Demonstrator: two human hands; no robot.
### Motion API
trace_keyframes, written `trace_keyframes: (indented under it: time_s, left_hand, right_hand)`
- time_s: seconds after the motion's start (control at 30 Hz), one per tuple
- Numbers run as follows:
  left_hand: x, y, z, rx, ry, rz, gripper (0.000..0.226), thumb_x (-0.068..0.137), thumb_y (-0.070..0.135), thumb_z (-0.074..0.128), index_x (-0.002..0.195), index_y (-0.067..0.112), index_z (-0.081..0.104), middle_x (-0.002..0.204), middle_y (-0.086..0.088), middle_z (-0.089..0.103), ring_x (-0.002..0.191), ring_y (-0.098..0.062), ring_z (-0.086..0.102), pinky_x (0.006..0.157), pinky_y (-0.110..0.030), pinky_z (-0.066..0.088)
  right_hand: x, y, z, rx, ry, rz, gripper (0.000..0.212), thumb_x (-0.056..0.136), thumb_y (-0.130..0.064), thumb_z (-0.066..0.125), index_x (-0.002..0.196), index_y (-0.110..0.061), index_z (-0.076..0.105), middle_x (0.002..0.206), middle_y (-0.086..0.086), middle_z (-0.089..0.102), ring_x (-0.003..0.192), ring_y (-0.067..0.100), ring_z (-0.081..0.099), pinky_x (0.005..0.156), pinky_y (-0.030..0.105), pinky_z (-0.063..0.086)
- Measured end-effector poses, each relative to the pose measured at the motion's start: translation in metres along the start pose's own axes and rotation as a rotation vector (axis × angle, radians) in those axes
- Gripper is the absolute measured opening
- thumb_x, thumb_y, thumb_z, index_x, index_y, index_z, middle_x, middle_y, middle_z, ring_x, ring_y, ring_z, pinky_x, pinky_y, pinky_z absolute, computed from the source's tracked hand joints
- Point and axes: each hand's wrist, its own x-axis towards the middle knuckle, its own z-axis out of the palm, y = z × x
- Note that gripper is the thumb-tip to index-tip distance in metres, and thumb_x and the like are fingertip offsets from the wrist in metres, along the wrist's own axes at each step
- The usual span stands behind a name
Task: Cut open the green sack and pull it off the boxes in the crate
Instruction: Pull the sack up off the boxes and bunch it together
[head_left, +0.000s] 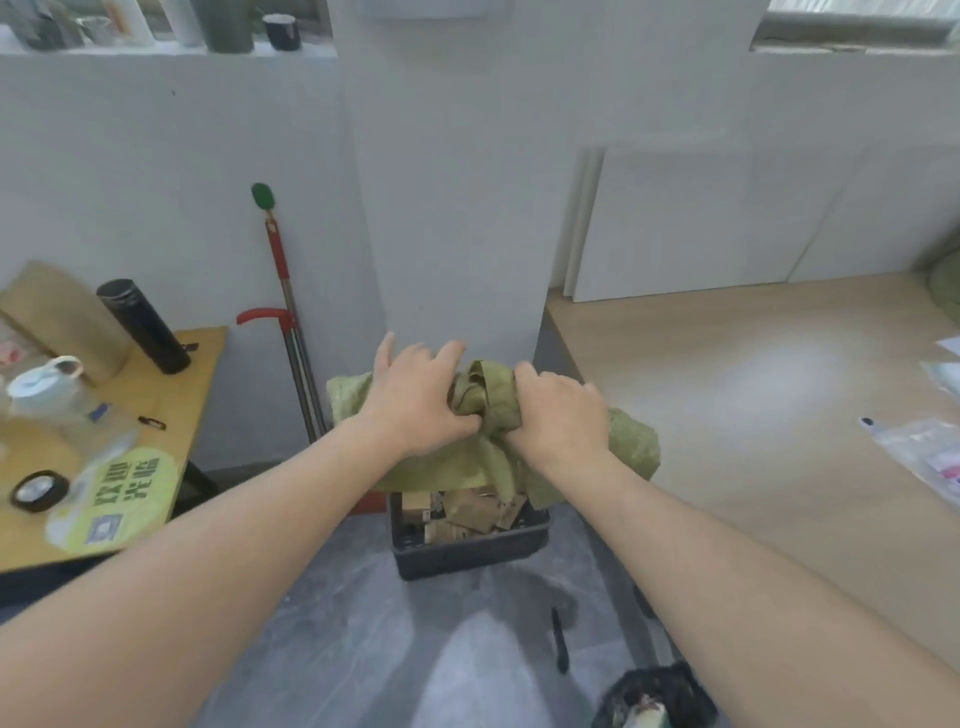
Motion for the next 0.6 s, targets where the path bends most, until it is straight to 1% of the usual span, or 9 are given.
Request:
trace_keyframes:
  time_s: [0.03,0.1,0.17,0.23,0.3,0.33,0.43,0.53,0.6]
  left_hand:
    - [-0.006,0.005,0.009,-0.052,0.014,-0.034,0.093,0.075,0.061,0.066,0.155,0.030,0.034,0.144,-0.008,0.054,0.152,-0.030,0.029,0.125,-0.054,-0.006]
    - [-0.017,0.016,0.030,-0.263,0.080,-0.071,0.090,0.075,0.061,0.056,0.157,0.033,0.034,0.164,-0.005,0.031,0.160,-0.024,-0.001,0.125,-0.050,-0.014]
    - [-0.028,0.027,0.056,-0.465,0.163,-0.056,0.085,0.078,0.057,0.047,0.158,0.033,0.035,0.170,-0.002,0.021,0.160,-0.020,-0.007,0.127,-0.048,-0.011]
    - [-0.041,0.038,0.087,-0.674,0.203,-0.046,0.074,0.087,0.045,0.049,0.158,0.028,0.036,0.171,-0.002,0.022,0.160,-0.016,0.000,0.129,-0.047,-0.001]
    - [-0.056,0.048,0.122,-0.875,0.221,-0.052,0.066,0.092,0.030,0.051,0.156,0.020,0.040,0.167,-0.002,0.032,0.159,-0.014,0.015,0.130,-0.042,0.012]
    - [-0.064,0.051,0.140,-0.932,0.221,-0.062,0.064,0.092,0.027,0.051,0.155,0.017,0.042,0.164,-0.002,0.037,0.156,-0.012,0.023,0.129,-0.038,0.018]
    - [-0.083,0.053,0.200,-1.030,0.170,-0.133,0.061,0.093,0.019,0.048,0.154,0.012,0.044,0.159,0.001,0.045,0.149,-0.003,0.035,0.124,-0.026,0.026]
    - [-0.099,0.044,0.267,-1.075,0.125,-0.200,0.059,0.095,0.016,0.046,0.153,0.013,0.046,0.158,0.004,0.047,0.148,-0.001,0.037,0.123,-0.025,0.029]
    - [-0.108,0.035,0.314,-1.072,0.083,-0.224,0.058,0.095,0.017,0.045,0.153,0.013,0.046,0.158,0.004,0.047,0.146,0.002,0.037,0.119,-0.018,0.030]
  right_hand:
    - [-0.006,0.004,0.006,0.047,-0.048,0.053,0.042,0.081,-0.047,0.072,0.099,-0.024,0.042,0.094,0.002,0.067,0.090,0.030,0.066,0.069,0.038,0.035]
    - [-0.019,0.013,0.020,0.136,-0.160,0.163,0.040,0.080,-0.046,0.071,0.099,-0.023,0.044,0.094,0.003,0.065,0.091,0.031,0.066,0.068,0.037,0.039]
    - [-0.036,0.025,0.038,0.256,-0.265,0.272,0.038,0.078,-0.044,0.072,0.100,-0.023,0.049,0.093,0.002,0.062,0.095,0.032,0.066,0.070,0.036,0.042]
    - [-0.057,0.038,0.064,0.378,-0.358,0.373,0.036,0.075,-0.043,0.073,0.099,-0.024,0.053,0.099,0.002,0.065,0.099,0.032,0.066,0.072,0.035,0.044]
    - [-0.077,0.051,0.097,0.486,-0.432,0.471,0.037,0.072,-0.044,0.076,0.096,-0.026,0.056,0.106,0.002,0.068,0.102,0.032,0.067,0.074,0.034,0.045]
    - [-0.087,0.057,0.116,0.536,-0.462,0.526,0.037,0.070,-0.045,0.077,0.097,-0.026,0.059,0.107,0.001,0.070,0.101,0.031,0.068,0.075,0.033,0.048]
    - [-0.119,0.069,0.176,0.682,-0.544,0.702,0.042,0.065,-0.046,0.078,0.098,-0.024,0.065,0.100,0.000,0.071,0.091,0.028,0.069,0.081,0.038,0.059]
    - [-0.152,0.074,0.242,0.770,-0.567,0.836,0.041,0.065,-0.046,0.078,0.097,-0.024,0.065,0.097,-0.001,0.070,0.086,0.027,0.068,0.080,0.039,0.059]
    - [-0.170,0.075,0.291,0.788,-0.578,0.918,0.042,0.066,-0.046,0.078,0.099,-0.023,0.065,0.098,0.001,0.069,0.087,0.028,0.067,0.079,0.039,0.058]
